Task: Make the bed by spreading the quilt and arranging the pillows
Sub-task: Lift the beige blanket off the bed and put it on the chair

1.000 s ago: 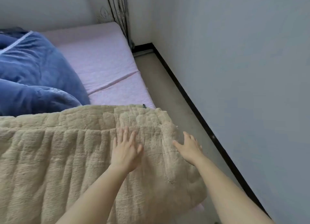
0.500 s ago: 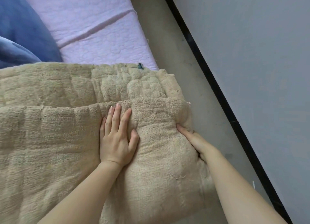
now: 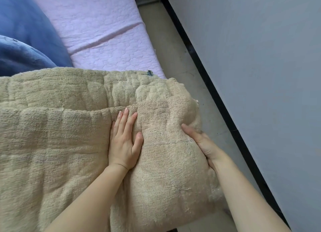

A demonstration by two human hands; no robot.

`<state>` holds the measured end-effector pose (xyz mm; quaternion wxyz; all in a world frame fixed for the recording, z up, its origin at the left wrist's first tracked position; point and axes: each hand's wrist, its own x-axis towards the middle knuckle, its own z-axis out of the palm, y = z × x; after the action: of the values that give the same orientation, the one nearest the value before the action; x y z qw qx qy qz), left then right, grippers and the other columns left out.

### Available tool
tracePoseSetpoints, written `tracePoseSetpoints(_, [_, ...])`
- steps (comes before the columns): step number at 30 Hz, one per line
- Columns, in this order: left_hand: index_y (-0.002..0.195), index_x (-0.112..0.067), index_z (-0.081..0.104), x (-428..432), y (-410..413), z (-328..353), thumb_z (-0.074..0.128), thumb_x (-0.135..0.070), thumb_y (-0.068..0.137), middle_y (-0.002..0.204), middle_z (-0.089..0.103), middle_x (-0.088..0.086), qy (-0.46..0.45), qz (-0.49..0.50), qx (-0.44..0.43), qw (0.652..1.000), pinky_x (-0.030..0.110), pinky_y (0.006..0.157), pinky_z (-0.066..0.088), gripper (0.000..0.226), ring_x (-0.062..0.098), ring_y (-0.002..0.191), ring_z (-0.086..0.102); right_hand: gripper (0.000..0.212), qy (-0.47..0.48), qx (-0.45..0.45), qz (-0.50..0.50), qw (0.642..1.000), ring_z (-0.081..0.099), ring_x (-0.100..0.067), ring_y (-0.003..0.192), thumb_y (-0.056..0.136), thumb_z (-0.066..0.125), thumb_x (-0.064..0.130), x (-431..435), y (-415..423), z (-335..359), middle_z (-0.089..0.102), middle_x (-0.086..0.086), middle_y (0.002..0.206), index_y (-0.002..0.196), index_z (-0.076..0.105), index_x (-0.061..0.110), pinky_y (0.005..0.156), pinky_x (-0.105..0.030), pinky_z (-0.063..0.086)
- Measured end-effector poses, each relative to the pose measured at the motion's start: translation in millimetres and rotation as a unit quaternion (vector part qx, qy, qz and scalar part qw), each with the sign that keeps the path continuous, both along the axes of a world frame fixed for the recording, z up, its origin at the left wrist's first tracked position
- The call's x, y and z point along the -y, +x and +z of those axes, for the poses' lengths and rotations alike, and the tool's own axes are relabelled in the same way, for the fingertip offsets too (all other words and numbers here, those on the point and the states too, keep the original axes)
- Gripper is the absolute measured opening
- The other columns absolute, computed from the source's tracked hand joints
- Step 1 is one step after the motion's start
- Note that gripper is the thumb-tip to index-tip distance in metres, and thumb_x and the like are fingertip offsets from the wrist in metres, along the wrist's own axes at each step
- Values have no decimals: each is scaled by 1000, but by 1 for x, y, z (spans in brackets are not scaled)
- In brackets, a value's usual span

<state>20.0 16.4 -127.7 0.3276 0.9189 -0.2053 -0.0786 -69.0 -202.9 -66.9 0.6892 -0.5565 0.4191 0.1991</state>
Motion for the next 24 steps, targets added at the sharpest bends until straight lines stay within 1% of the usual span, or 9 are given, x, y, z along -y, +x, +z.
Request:
tracePoseSetpoints(3, [147,-16,34,-27,2,18,27,-34,94,158,23,2,-44,-9,-20,999,22,119,3,57,14,147,12,39,-100,22,37,994,72,-19,94,70,84,21,-40,15,43,77,-4,97,105,73,11,92,-40,55])
tracePoseSetpoints(7, [152,-25,21,-82,9,45,35,-30,103,159,14,-8,-77,-11,-96,992,22,120,6,52,6,147,7,71,-325,-23,99,940,70,-14,87,43,82,54,-124,37,92,74,10,91,104,66,23,81,-37,56])
tracePoseSetpoints(10, [153,-28,15,-128,17,81,41,-30,101,160,13,-13,-53,-79,-77,992,15,114,13,58,4,146,13,82,-447,-68,143,881,63,-28,101,55,75,59,-190,47,138,66,-1,107,118,46,16,76,-34,44])
tracePoseSetpoints(13, [148,-31,32,-193,11,124,47,-27,96,158,25,-8,-14,-53,-32,998,29,107,34,55,11,143,25,78,-527,-74,173,828,55,-33,114,67,71,54,-253,57,177,60,-11,121,121,40,7,84,-39,40])
tracePoseSetpoints(16, [140,-23,45,-282,-4,138,54,-22,90,156,27,8,18,84,77,993,47,113,27,51,27,142,18,81,-597,-79,192,775,50,-33,122,69,69,54,-310,73,193,56,-15,127,124,38,3,94,-44,39])
tracePoseSetpoints(18, [147,-19,32,-352,-5,134,54,-24,90,157,14,15,18,275,33,961,50,114,17,62,32,142,12,86,-634,-80,194,745,46,-34,125,68,69,56,-343,84,197,53,-18,131,126,37,2,97,-46,37])
tracePoseSetpoints(21, [153,-11,11,-447,0,122,54,-46,88,158,3,21,-43,540,-102,834,48,116,11,85,39,144,9,92,-678,-84,190,705,45,-36,125,67,70,60,-375,94,196,51,-21,132,127,37,-1,97,-47,36])
tracePoseSetpoints(22, [153,-11,7,-473,2,117,55,-57,85,159,2,19,-56,575,-169,799,48,116,11,95,38,145,8,92,-688,-88,188,695,45,-36,124,66,70,61,-381,96,194,51,-22,132,127,38,-1,97,-46,36])
tracePoseSetpoints(24, [153,-14,2,-512,8,99,58,-71,76,161,6,12,-81,545,-309,775,48,117,17,111,33,147,12,93,-705,-95,189,677,45,-37,123,66,70,61,-390,100,187,51,-24,131,126,38,-2,96,-46,36])
